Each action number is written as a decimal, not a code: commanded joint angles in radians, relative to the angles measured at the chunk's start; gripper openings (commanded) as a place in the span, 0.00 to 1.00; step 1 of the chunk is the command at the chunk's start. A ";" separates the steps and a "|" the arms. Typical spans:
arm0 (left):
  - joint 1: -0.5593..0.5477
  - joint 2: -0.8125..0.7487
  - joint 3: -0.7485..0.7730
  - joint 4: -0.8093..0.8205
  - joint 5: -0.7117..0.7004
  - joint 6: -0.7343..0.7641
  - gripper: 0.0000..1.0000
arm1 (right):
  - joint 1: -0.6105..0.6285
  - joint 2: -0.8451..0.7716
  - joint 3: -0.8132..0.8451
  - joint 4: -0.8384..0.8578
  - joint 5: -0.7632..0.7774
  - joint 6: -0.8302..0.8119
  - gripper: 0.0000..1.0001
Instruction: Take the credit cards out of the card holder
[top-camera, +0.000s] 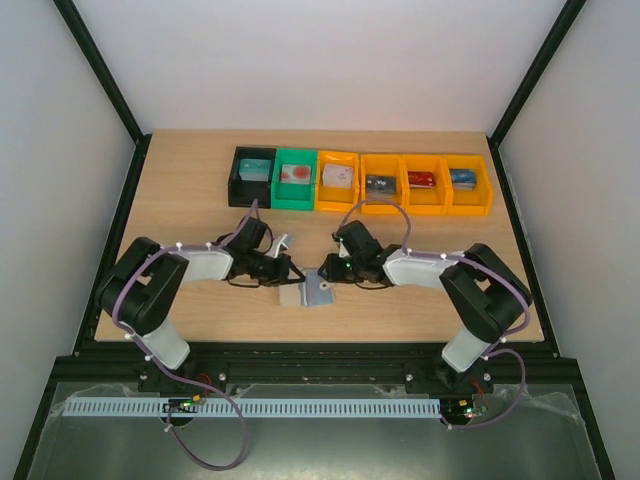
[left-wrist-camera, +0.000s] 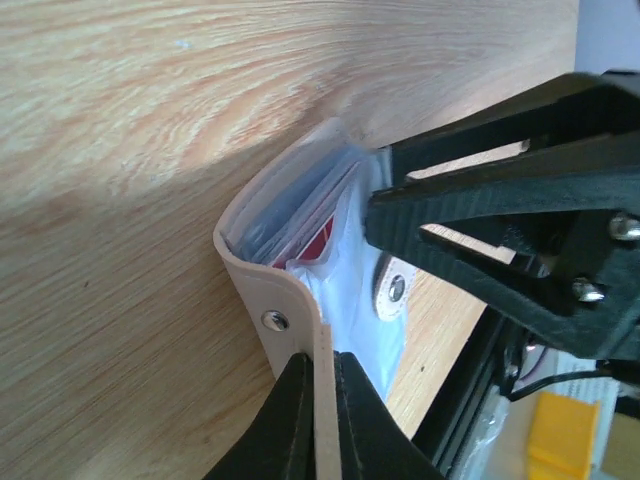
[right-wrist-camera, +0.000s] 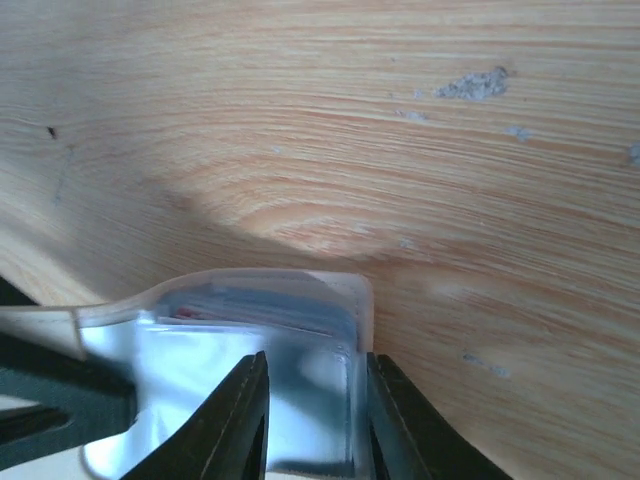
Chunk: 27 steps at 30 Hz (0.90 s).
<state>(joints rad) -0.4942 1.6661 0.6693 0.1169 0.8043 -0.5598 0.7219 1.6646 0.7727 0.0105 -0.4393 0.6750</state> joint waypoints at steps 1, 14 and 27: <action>-0.004 -0.032 0.067 -0.074 -0.010 0.118 0.02 | -0.008 -0.103 -0.004 0.032 -0.029 -0.033 0.28; 0.053 -0.212 0.612 -0.761 -0.059 0.846 0.02 | -0.143 -0.578 -0.040 0.118 -0.235 -0.311 0.74; 0.055 -0.344 1.075 -1.188 0.080 1.063 0.02 | -0.143 -0.829 0.016 0.144 -0.362 -0.453 0.89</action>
<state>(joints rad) -0.4400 1.3617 1.6783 -0.9421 0.8124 0.4496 0.5770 0.8822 0.7437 0.1257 -0.7490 0.2749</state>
